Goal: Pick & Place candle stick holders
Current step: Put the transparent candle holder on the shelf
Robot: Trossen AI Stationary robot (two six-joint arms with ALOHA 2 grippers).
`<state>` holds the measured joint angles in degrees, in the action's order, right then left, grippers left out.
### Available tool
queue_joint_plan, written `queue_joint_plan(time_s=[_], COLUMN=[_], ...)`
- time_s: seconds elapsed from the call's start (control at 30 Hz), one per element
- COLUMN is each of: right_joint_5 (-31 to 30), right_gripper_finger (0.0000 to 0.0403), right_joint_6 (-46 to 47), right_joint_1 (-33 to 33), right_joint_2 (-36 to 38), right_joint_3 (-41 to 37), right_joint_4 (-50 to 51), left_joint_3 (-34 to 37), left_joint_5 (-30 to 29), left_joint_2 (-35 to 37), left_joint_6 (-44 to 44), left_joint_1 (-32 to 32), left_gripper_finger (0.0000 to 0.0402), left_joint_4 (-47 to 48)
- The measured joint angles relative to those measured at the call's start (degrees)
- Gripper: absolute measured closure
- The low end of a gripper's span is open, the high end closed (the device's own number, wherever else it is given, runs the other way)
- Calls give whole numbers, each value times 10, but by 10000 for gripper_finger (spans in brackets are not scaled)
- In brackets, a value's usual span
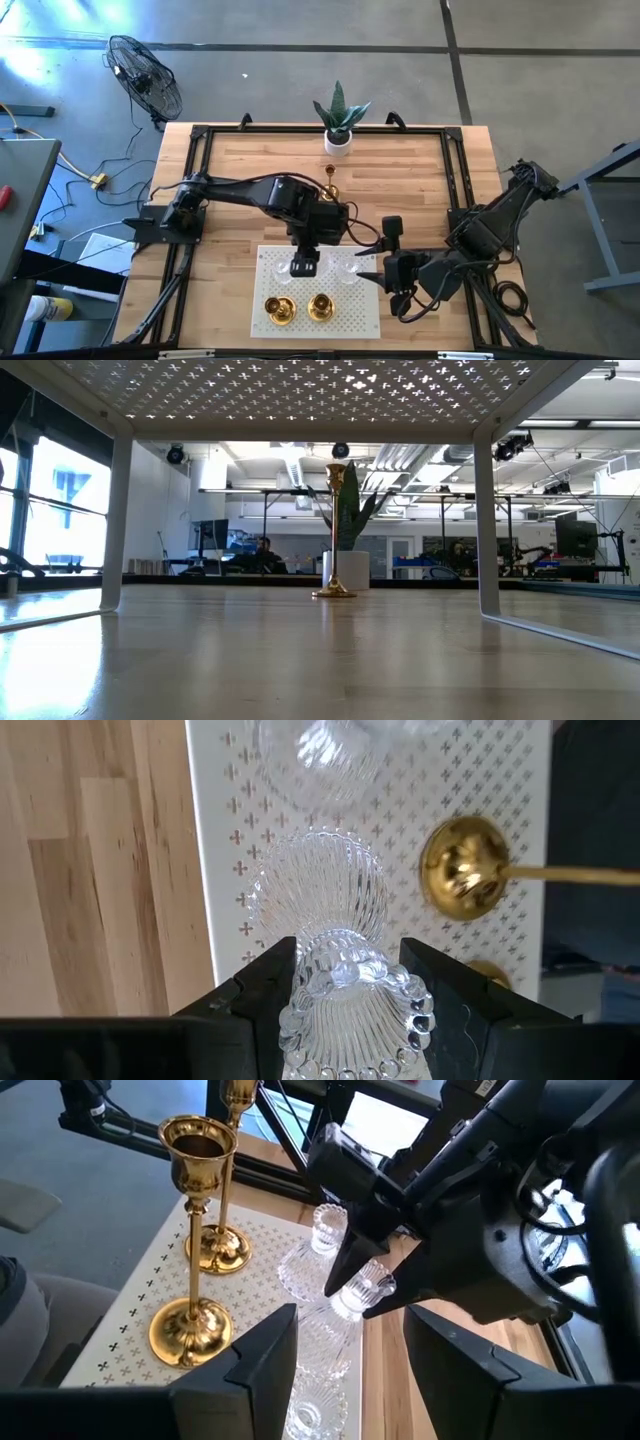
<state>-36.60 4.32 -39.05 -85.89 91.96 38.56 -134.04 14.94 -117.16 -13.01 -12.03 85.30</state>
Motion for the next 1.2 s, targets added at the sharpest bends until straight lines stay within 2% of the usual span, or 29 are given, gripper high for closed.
queue_joint_plan(time_s=[0.17, 0.33, 0.4, 0.67, 1.2], right_joint_5=[1, 1, 1, 0, 0], right_gripper_finger=[226, 226, 226, 226, 226], right_joint_6=[0, 0, 0, 0, 32], right_joint_1=[0, 0, 0, 0, 0], right_joint_2=[0, 0, 0, 0, 0], right_joint_3=[0, 0, 0, 0, 0], right_joint_4=[0, 0, 0, 0, 26], left_joint_3=[27, 43, 43, 42, 43], left_joint_5=[18, 87, 93, -31, -5], left_joint_2=[0, 1, 0, 3, 1], left_joint_6=[12, 65, 69, 37, 38], left_joint_1=[0, 0, 0, 0, 0], left_gripper_finger=[238, 238, 238, 238, 238], left_joint_4=[0, -3, -6, -16, -14])
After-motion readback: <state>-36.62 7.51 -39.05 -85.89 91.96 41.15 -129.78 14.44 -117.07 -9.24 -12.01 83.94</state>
